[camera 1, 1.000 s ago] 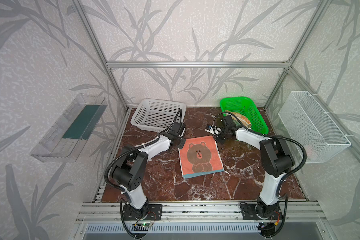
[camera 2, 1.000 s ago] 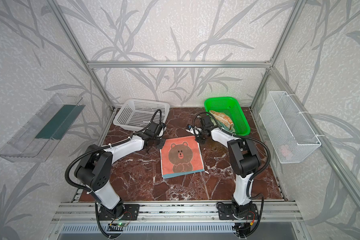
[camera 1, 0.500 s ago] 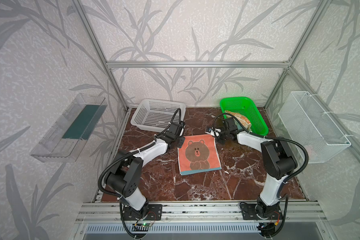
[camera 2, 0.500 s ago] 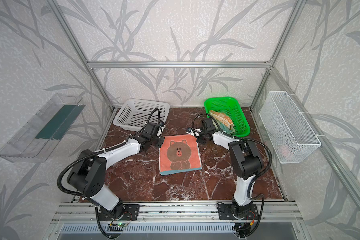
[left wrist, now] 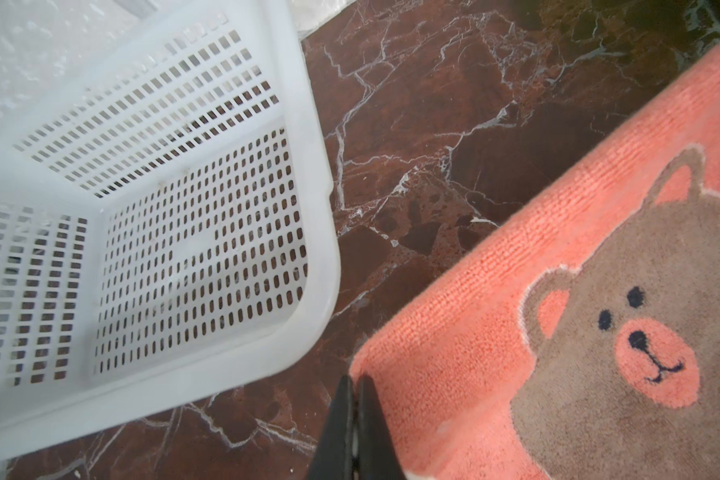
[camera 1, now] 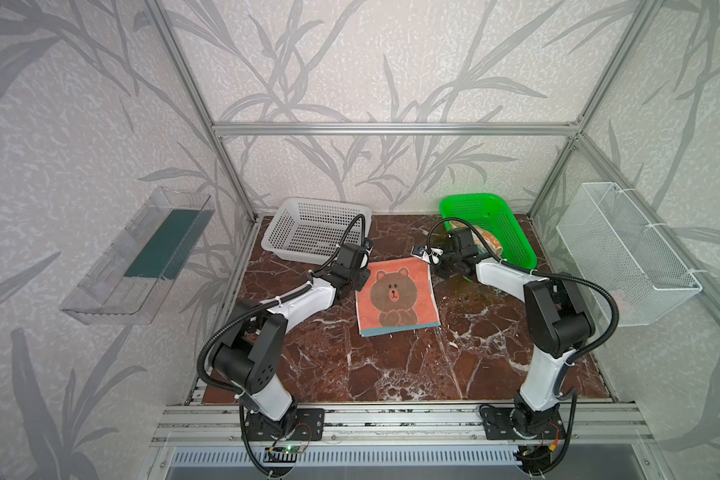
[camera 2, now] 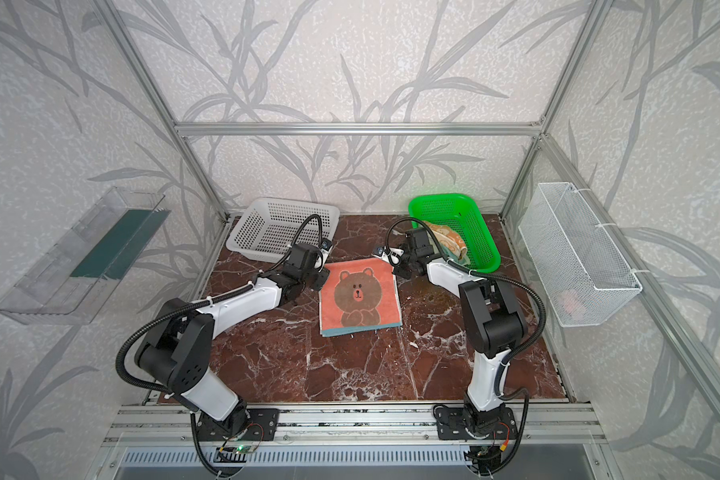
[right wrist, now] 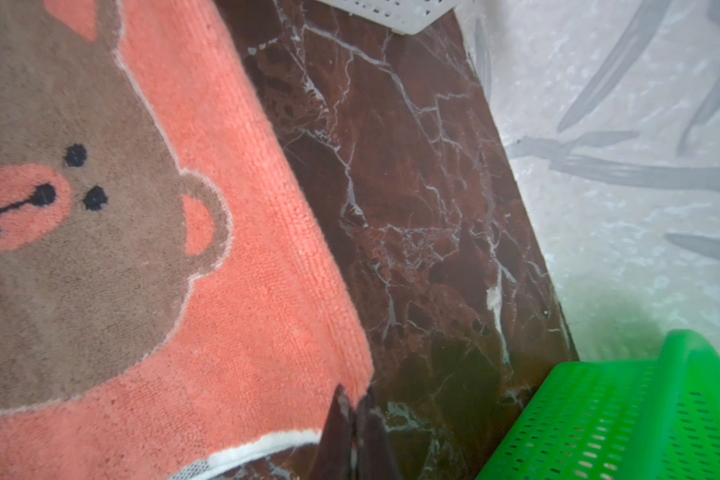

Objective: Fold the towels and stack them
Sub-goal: 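Fold the far edge over toward the robot with both grippers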

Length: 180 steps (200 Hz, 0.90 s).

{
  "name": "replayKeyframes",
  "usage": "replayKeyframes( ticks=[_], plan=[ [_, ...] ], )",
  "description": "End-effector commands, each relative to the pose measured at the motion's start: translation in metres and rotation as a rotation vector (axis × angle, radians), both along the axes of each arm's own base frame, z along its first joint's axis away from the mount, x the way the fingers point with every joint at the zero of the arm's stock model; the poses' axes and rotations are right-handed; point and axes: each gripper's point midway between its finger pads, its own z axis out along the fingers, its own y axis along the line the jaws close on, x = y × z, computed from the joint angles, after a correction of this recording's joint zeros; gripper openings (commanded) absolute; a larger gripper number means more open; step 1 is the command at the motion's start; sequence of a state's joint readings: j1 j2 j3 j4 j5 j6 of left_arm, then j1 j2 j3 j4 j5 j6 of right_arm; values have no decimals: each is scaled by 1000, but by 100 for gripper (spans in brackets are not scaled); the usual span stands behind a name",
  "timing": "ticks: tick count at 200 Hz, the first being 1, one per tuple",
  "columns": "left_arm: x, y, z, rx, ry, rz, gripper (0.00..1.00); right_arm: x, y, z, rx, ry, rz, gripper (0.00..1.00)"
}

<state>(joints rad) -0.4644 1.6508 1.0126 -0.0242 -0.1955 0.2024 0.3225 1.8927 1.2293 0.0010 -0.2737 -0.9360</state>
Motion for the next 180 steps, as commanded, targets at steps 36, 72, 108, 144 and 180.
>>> replayKeyframes(
  ticks=[36, 72, 108, 144, 180],
  plan=[
    [15, 7, -4, 107, -22, -16, 0, 19, -6, -3, -5, -29, -8, 0],
    [4, 1, 1, 44, -10, -39, 0, 5, -12, -10, -30, 0, 23, 0],
    [-10, -3, 6, -18, 27, -32, 0, -8, -15, -9, -37, 45, 35, 0],
    [-26, -4, 6, -54, 111, -23, 0, -18, -17, -1, -29, 46, 44, 0],
    [-38, -6, -2, -81, 179, -32, 0, -30, -20, 7, -26, 36, 51, 0]
  ],
)
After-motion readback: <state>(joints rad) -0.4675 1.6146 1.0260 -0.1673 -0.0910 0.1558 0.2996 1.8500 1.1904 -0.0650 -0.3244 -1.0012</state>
